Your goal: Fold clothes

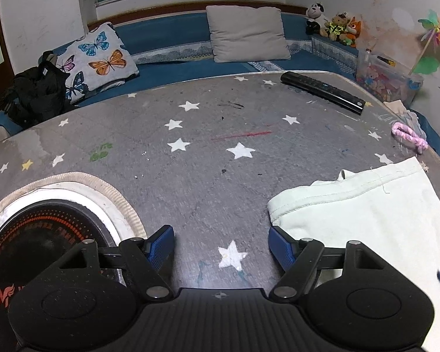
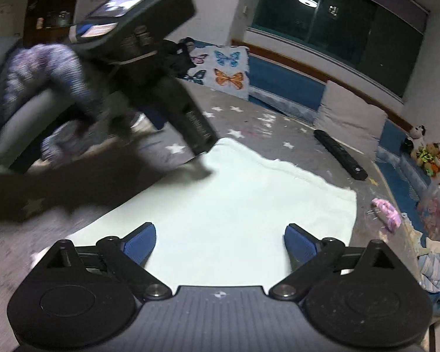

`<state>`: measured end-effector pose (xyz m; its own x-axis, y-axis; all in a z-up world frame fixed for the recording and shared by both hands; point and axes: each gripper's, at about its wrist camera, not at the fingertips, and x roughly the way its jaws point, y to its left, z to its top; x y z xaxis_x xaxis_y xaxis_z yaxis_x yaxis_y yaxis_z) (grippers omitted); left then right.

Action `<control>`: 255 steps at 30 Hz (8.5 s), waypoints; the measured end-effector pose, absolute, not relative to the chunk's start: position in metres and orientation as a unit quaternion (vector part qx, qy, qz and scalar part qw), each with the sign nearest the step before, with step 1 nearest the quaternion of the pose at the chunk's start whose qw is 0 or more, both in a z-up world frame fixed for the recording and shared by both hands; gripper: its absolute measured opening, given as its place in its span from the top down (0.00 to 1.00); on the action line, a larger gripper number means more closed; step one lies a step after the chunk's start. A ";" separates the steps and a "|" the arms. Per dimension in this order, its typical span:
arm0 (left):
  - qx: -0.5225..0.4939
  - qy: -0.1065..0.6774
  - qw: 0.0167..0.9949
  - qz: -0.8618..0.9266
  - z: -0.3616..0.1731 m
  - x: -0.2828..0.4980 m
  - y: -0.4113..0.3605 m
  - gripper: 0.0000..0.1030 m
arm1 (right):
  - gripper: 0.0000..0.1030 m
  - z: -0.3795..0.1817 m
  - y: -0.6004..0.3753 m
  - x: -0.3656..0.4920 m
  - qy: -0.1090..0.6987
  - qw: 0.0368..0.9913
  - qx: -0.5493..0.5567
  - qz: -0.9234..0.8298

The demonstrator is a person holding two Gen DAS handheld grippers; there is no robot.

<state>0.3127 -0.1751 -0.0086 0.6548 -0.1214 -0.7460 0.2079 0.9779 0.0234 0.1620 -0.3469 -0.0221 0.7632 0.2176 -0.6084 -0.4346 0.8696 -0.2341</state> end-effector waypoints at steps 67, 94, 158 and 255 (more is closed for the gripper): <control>0.075 0.369 0.909 -0.180 -0.011 0.196 -0.185 0.18 | 0.02 -0.026 -0.457 0.169 0.322 0.925 0.169 0.111; 0.074 0.370 0.906 -0.191 -0.021 0.179 -0.189 0.14 | 0.09 -0.011 -0.449 0.229 0.286 0.942 0.143 0.104; 0.068 0.364 0.916 -0.156 -0.012 0.131 -0.153 0.08 | 0.05 -0.021 -0.473 0.075 0.305 0.927 0.199 0.088; 0.028 0.339 0.919 -0.199 -0.011 0.053 -0.135 0.00 | 0.00 -0.013 -0.391 0.010 0.281 0.957 0.075 0.015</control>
